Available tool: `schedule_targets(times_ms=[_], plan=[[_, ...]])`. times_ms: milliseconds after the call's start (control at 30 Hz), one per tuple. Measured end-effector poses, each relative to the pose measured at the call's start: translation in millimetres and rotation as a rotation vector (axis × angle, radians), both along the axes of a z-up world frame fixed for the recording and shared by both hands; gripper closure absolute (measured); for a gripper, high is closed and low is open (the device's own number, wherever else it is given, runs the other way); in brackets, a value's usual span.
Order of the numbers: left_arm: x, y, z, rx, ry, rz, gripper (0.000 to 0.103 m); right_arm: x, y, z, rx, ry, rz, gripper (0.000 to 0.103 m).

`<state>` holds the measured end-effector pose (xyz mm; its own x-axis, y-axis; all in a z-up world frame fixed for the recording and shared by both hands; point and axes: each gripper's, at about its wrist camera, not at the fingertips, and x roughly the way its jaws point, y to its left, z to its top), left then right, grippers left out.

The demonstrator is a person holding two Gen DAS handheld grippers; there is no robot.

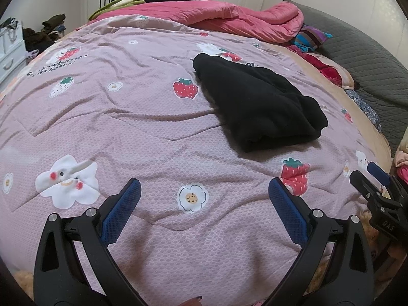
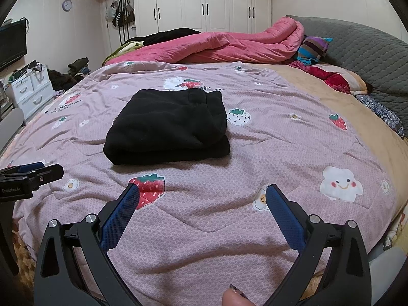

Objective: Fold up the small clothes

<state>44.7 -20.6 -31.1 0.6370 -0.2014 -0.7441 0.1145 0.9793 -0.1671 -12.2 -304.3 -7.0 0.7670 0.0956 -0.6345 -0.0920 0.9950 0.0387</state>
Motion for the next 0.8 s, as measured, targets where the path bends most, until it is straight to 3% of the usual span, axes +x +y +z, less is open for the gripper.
schedule_targets(times_ms=[300,433,533,667,800], plan=[[0,2,-5,-0.029,0.011,-0.026,0.009,-1,-4,1,-0.014,0.013,-0.033,0.004],[-1,13,-6,-0.037,0.025,0.002,0.009,-7,-23,3,-0.024,0.019,-0.131,0.004],[-1,40,-7,-0.065,0.029,0.067,0.009,-16,-60,2,-0.037,0.033,-0.314,0.004],[4,104,-3,-0.057,0.024,0.214,0.009,-44,-148,-4,-0.055,0.056,-0.656,0.004],[18,194,-3,0.037,0.052,0.394,0.009,-86,-253,-25,-0.105,0.127,-1.019,0.004]])
